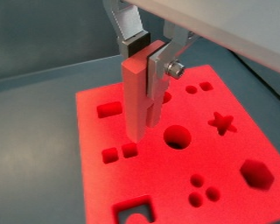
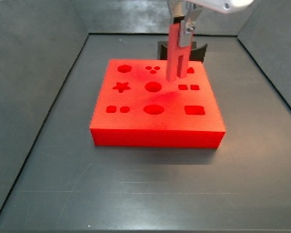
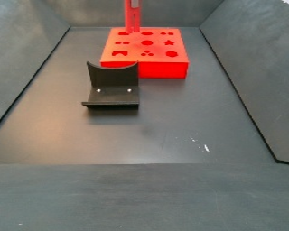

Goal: Insert the double-square object.

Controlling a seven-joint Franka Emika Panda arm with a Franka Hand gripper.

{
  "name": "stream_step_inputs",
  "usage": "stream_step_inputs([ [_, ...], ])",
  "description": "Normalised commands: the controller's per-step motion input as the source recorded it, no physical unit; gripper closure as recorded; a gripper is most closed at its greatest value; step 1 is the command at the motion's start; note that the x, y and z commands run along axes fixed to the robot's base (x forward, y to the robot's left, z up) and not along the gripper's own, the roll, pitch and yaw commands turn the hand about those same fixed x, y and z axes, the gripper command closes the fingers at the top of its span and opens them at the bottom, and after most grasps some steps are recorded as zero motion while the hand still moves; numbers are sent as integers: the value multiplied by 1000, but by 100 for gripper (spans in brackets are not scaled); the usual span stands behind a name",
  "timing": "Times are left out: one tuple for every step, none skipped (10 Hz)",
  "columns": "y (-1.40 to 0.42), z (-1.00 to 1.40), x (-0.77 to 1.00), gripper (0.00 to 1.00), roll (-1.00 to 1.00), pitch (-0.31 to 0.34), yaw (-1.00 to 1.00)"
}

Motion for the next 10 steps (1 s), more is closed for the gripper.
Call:
stream_step_inputs([
  [0,0,363,100,21,0,-734],
  [0,57,423,100,0,0,-677],
  [0,3,557,100,44,0,-531],
  [0,0,680,100,117,0,-431],
  [0,-9,731,100,150,0,-363],
  [0,0,814,100,153,36,-231],
  [0,63,920,100,221,90,-57],
  [0,17,806,100,251,103,-137],
  [0,74,349,100,206,80,-506],
  [60,0,54,100,81,103,-771],
])
